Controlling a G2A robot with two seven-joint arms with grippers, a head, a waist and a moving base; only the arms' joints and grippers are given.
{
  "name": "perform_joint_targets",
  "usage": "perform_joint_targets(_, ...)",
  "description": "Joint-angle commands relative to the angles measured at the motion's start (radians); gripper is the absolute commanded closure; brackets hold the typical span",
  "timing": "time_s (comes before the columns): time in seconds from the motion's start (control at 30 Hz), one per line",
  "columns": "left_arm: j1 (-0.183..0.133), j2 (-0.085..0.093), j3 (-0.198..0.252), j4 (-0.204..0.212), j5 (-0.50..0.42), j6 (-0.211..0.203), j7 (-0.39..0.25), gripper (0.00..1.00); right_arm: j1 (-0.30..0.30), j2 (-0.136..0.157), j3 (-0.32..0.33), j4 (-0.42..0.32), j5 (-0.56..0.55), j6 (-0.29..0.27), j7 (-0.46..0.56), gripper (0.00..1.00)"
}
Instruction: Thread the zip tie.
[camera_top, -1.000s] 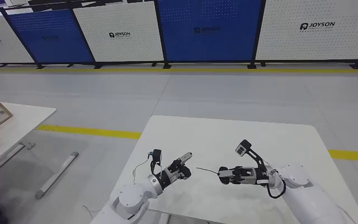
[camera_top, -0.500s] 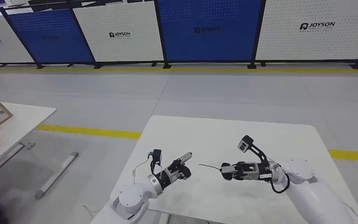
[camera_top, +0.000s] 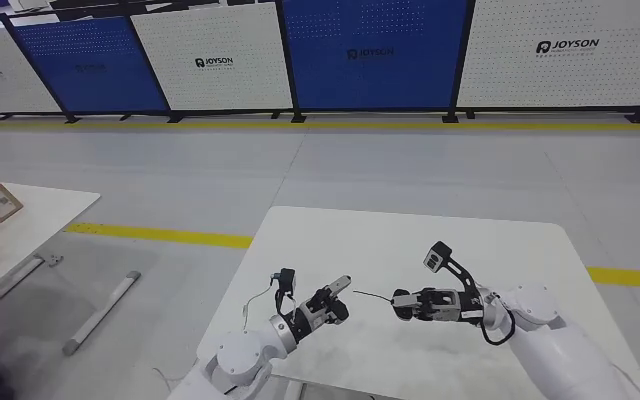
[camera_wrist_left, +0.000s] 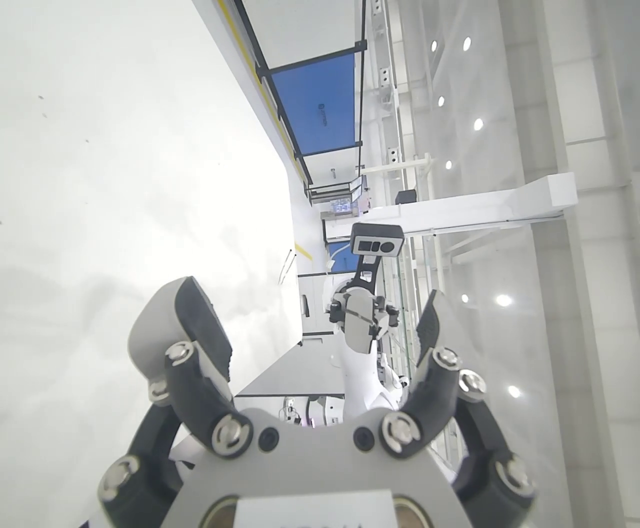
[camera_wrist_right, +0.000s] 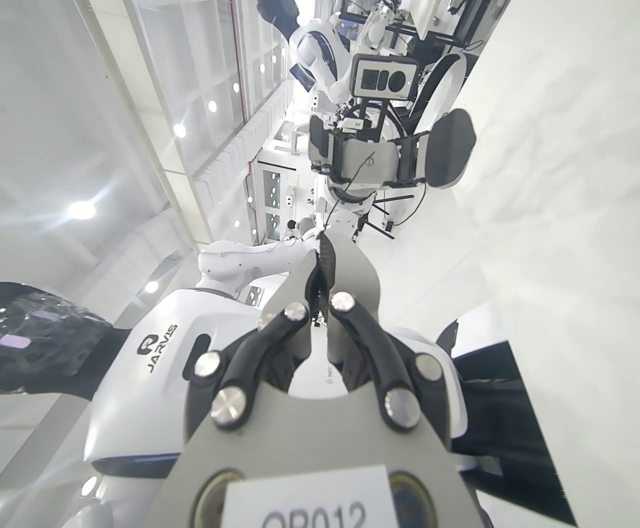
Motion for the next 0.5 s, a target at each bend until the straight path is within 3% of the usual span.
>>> perform_joint_targets(0.0,-0.001,-0.003,0.021,-0.003,-0.018,0.01,0.0,0.0,0.007,-0.008,-0.007,0.017,0.019,0.003,0.005,1.0)
perform_joint_targets(0.07,-0.014,-0.009,0.03,-0.001,-0.094,0.025,0.009,0.0,0.013,-0.011,-0.011,0.029,0.015,0.009,0.005,1.0)
perform_joint_targets(0.33,-0.016,-0.009,0.031,0.0,-0.101,0.026,0.011,0.0,0.013,-0.011,-0.011,0.029,0.015,0.009,0.005,1.0)
perform_joint_targets(0.47,-0.024,-0.017,0.056,-0.001,-0.085,-0.026,0.068,0.0,0.013,-0.011,-0.011,0.029,0.015,0.009,0.005,1.0)
